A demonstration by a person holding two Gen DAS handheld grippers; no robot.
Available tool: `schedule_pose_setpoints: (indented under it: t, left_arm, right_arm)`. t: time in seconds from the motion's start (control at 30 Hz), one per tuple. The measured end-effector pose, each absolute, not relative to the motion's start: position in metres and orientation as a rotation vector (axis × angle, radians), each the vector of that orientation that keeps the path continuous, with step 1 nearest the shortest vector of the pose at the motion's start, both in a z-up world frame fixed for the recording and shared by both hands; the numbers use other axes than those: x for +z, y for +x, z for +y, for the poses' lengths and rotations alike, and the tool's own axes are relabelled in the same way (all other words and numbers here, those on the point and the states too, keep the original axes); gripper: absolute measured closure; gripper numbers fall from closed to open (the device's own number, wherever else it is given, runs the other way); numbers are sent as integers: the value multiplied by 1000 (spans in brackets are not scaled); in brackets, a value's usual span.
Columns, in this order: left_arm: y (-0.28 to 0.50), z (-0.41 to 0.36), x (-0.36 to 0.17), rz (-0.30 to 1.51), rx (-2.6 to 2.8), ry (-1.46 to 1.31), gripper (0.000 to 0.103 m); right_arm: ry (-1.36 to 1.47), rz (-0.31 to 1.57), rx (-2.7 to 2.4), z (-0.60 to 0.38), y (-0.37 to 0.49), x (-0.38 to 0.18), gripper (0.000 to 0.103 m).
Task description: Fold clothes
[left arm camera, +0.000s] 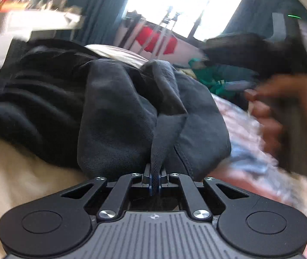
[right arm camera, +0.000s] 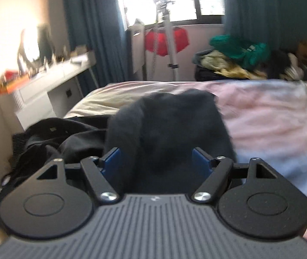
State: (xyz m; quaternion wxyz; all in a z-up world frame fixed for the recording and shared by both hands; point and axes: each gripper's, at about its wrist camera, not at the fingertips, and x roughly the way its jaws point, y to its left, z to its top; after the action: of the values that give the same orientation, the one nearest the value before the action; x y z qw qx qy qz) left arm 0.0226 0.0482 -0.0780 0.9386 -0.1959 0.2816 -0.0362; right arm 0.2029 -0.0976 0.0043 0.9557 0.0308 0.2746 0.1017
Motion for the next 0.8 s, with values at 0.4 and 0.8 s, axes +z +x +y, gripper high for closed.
schedule_pose_setpoints:
  t: [0.4,0.8]
  left_arm:
    - [41,72,-98,608,-138,-510,98]
    - [32,66,-94,535,-139,-449,98]
  right_arm:
    - [-360,646,103,49,396,-34,38]
    - [-215,516,-108,-37,374,18,96]
